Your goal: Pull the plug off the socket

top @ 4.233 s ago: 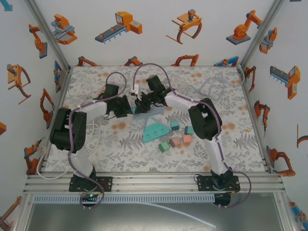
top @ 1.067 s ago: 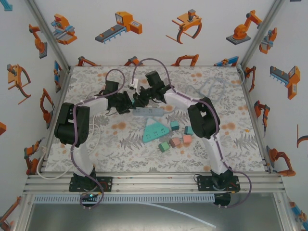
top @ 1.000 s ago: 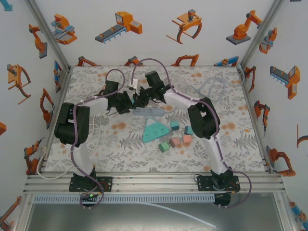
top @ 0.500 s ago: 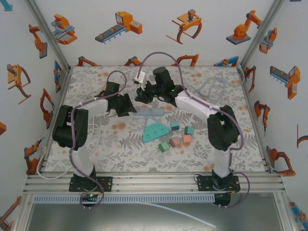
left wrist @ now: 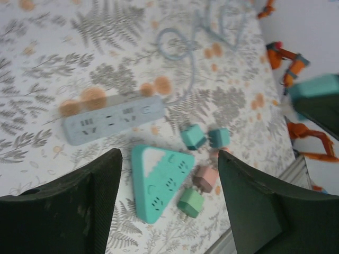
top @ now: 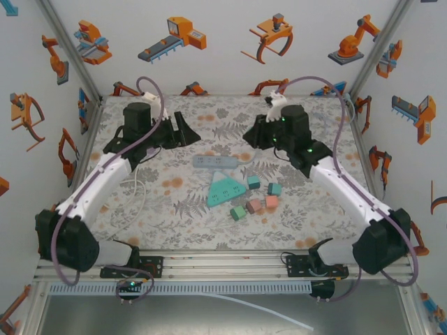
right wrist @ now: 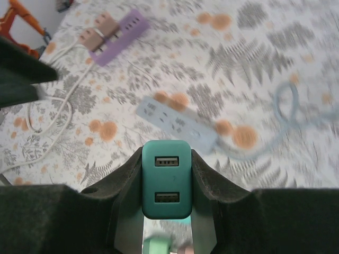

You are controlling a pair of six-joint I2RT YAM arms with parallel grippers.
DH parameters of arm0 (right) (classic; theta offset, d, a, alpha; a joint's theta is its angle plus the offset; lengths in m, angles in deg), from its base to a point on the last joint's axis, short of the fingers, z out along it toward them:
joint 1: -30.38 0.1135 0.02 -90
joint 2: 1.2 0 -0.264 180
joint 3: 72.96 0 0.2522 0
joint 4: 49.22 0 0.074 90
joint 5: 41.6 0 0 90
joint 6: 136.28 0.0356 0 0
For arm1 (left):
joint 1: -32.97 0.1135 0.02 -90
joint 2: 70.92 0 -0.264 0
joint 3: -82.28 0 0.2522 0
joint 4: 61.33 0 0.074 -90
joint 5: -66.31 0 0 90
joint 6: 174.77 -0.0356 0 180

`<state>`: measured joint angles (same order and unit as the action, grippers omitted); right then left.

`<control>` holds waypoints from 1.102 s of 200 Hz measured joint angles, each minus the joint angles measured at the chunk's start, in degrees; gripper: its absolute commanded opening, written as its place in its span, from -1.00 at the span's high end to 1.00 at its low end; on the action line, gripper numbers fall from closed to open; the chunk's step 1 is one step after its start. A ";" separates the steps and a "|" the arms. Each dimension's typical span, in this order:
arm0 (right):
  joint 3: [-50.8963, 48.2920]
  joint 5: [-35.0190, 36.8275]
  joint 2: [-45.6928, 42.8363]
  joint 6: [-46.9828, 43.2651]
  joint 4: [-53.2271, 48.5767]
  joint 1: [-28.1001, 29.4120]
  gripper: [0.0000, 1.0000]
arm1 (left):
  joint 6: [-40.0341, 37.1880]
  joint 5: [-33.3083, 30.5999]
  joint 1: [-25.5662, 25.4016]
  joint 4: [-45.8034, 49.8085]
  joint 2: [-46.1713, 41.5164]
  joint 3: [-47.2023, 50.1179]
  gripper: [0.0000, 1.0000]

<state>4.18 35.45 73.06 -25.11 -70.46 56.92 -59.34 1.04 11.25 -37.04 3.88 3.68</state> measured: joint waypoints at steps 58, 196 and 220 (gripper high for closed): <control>-14.88 -2.25 -2.95 9.14 -1.16 -11.39 1.00 | -7.15 6.45 -6.95 3.08 -12.85 4.79 -0.94; -18.38 -10.69 19.96 9.86 9.79 -14.86 0.36 | -9.14 -7.91 -7.13 10.82 -17.68 8.39 -0.94; -18.56 -9.49 19.82 8.70 9.16 -14.86 0.17 | -9.11 -8.92 -7.13 10.80 -16.96 8.39 -0.94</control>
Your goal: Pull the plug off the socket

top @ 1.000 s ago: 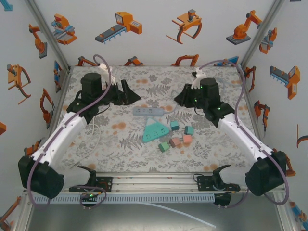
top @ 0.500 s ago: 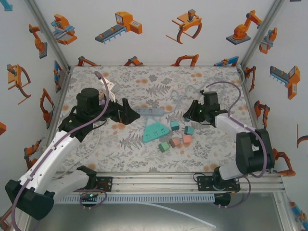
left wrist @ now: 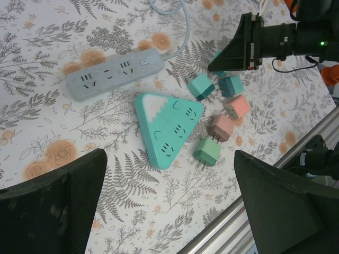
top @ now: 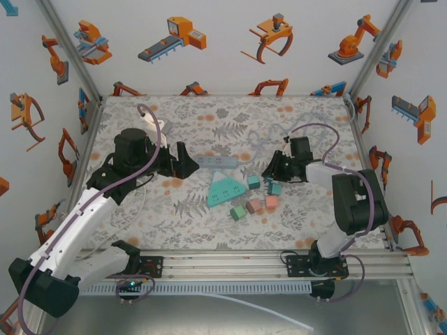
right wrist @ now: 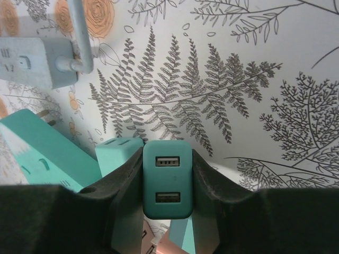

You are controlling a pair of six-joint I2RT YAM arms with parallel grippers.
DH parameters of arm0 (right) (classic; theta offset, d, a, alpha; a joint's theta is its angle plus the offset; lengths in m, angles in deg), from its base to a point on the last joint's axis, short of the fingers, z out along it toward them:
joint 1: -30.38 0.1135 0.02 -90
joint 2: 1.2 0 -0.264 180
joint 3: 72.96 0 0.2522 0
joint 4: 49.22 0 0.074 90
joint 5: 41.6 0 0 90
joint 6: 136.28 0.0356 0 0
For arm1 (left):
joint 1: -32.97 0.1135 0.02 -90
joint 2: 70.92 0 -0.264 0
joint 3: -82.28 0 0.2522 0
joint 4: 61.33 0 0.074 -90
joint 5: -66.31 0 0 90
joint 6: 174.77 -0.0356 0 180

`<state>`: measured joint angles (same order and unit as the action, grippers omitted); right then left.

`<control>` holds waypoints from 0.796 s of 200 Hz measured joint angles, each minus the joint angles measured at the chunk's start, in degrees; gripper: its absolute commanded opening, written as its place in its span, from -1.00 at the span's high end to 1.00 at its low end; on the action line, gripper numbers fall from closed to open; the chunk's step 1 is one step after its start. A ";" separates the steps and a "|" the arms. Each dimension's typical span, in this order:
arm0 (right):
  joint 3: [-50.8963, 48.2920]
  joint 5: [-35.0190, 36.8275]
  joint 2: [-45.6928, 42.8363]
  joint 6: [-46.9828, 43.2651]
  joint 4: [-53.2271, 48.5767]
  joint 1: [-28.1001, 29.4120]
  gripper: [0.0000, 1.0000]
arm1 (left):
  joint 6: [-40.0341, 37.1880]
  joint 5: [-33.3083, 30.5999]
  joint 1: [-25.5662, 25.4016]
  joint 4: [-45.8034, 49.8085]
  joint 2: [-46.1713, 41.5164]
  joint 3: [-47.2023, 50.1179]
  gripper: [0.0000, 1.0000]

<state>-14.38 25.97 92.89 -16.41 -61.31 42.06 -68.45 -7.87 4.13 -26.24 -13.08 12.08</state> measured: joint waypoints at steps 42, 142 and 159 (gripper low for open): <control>-1.22 3.82 -2.91 -2.40 -1.86 0.00 -0.03 | 0.00 -6.10 0.00 2.60 1.18 -0.24 -0.94; -6.14 15.65 -32.33 -4.50 -12.44 0.72 -0.42 | -3.78 -22.58 12.81 6.36 12.22 -10.47 -0.95; -5.92 17.05 -40.00 -5.14 -13.44 3.43 -0.42 | -7.50 -22.91 15.37 7.04 23.61 -19.23 -0.98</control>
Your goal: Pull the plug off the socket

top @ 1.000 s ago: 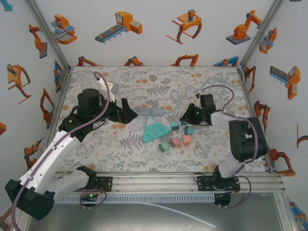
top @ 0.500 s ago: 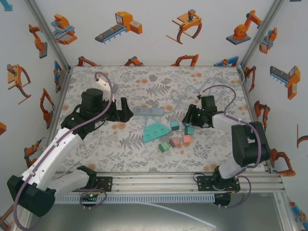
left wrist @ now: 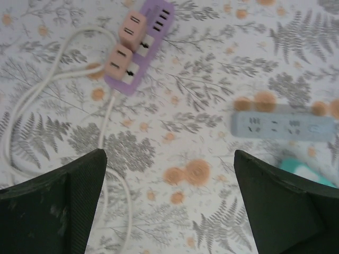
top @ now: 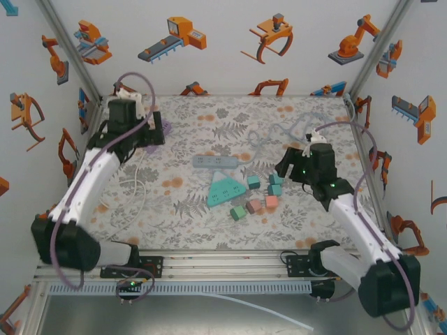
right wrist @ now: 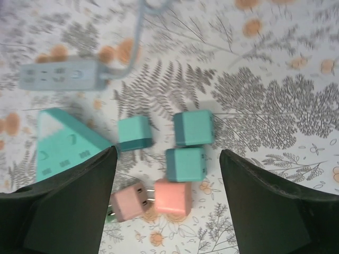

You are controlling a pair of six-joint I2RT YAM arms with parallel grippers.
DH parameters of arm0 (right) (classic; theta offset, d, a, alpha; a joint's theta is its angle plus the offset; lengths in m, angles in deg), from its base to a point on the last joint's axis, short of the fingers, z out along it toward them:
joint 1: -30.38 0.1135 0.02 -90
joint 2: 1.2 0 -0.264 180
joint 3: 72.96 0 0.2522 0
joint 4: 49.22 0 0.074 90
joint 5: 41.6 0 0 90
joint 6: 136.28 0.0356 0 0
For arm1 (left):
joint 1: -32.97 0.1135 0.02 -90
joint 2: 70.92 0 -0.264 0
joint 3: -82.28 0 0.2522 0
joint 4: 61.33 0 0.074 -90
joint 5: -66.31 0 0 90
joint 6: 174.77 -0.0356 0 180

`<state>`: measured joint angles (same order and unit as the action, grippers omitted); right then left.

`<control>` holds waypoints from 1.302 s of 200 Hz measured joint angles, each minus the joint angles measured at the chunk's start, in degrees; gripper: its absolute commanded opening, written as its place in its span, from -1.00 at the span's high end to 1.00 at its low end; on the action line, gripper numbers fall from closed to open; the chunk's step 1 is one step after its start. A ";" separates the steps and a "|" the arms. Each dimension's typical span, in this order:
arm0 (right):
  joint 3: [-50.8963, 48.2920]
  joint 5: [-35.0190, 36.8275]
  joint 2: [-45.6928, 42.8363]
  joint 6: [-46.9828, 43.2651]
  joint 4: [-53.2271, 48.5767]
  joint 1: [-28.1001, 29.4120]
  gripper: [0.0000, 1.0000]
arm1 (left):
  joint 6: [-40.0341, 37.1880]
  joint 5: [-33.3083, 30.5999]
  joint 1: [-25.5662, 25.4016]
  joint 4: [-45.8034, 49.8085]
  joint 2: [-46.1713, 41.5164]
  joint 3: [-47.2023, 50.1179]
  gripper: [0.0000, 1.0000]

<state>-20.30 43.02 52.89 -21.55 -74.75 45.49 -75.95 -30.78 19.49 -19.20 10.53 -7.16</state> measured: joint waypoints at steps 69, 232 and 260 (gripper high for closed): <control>4.31 8.55 -11.91 -2.23 -5.70 20.11 -0.46 | -14.58 2.43 4.55 3.58 40.35 -30.82 -0.97; 7.87 16.15 -8.66 -6.23 -11.39 22.64 -0.50 | -24.39 11.61 5.57 8.22 45.27 -27.15 0.14; 7.82 14.88 -8.24 -8.61 -9.73 22.64 -0.54 | -24.15 14.21 4.87 8.11 33.97 -15.78 0.16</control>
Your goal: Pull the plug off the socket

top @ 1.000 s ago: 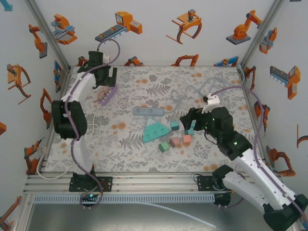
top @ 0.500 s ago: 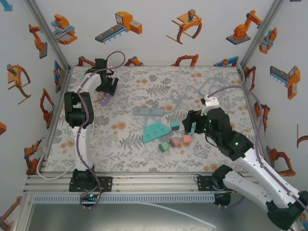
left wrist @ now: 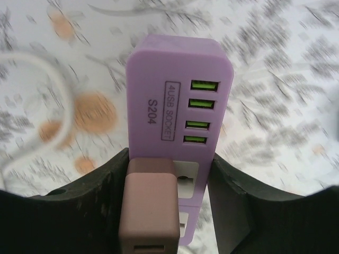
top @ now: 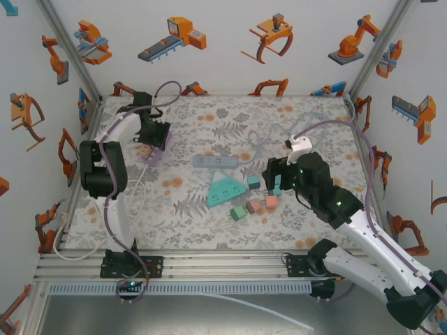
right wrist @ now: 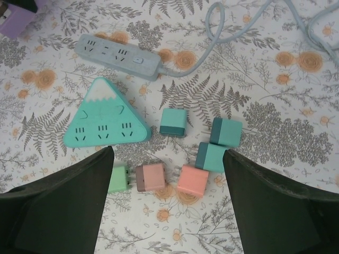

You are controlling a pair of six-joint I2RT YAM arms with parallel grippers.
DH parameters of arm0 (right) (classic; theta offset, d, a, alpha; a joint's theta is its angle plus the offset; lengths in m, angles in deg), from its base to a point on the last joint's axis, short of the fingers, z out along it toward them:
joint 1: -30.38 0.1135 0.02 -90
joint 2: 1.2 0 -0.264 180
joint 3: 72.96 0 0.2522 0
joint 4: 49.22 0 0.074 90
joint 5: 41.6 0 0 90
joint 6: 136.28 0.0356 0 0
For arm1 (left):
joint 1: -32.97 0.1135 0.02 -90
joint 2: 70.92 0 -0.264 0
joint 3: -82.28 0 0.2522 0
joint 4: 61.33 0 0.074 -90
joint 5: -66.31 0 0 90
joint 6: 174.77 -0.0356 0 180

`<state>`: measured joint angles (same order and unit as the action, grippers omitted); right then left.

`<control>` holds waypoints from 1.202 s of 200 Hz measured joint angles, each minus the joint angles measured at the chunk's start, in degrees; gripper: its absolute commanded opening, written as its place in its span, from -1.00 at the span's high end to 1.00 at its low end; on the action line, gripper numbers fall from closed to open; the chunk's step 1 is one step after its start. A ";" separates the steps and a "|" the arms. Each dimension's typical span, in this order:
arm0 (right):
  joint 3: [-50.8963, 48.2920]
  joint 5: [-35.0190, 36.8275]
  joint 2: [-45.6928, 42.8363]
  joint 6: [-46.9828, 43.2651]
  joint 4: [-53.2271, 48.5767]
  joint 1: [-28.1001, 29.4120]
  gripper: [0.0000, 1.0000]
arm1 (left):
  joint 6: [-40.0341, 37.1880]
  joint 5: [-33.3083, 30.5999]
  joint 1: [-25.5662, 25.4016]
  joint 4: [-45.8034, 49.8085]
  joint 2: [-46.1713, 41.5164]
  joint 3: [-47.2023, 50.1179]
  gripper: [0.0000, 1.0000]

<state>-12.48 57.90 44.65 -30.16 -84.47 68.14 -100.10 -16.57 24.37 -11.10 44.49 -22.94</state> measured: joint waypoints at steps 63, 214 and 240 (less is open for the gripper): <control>-0.61 -1.77 0.81 -5.84 2.69 0.00 -0.62 | -3.26 8.87 -13.07 -5.31 -25.31 24.68 0.13; -2.47 -2.64 -3.23 -5.49 2.64 0.00 -0.60 | -6.49 -2.69 -25.90 -8.48 -12.35 25.14 -0.42; -2.47 -2.67 -3.21 -5.53 2.47 0.00 -0.60 | -6.47 -3.08 -26.64 -9.11 -12.35 24.92 -0.43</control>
<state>-14.95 55.23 41.43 -35.69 -82.00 68.14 -106.57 -19.66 -2.28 -20.21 32.14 1.98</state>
